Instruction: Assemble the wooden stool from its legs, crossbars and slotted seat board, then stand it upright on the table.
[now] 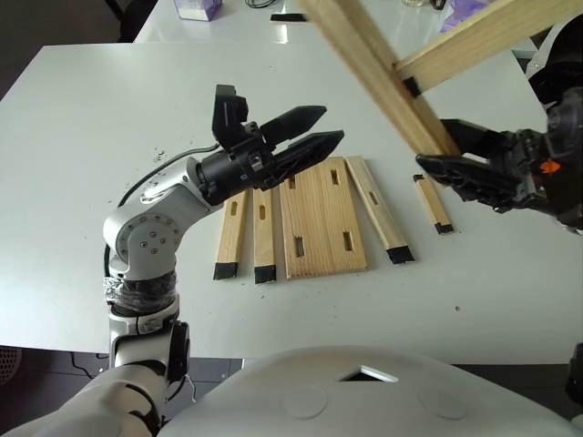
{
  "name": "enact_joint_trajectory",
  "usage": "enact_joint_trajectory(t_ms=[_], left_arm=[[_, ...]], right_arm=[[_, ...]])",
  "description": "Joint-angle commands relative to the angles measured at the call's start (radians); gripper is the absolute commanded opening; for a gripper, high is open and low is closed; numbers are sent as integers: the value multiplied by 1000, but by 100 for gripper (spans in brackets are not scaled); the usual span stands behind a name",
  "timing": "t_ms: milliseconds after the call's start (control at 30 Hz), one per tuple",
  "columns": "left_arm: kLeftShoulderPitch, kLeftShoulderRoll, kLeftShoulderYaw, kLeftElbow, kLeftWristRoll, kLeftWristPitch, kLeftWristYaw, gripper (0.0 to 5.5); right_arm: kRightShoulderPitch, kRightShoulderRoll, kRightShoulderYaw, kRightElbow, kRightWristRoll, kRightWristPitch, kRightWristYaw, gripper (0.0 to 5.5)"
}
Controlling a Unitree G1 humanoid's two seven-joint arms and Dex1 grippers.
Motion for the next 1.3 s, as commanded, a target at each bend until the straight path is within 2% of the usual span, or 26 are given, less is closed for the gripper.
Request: enact_joint_trajectory(t_ms=[33, 400, 667, 1000, 1300], left_arm=[[-44, -32, -6, 0, -82, 3, -15, 364], [-61, 15, -25, -5, -144, 28, -81, 364], [-80, 21, -44, 23, -109, 16, -86, 364], [-34, 93, -145, -25, 38, -16, -210, 364], [-43, 83, -146, 18, 75, -44, -221, 230]], right_arm=[[-73, -21, 70, 51, -38, 7, 86, 205], [-106, -42, 146, 116, -138, 9, 195, 205], [-78, -73, 210, 122, -243, -24, 299, 205], [-142, -74, 254, 165, -320, -44, 357, 205], [-122, -74, 268, 150, -371, -62, 373, 205]])
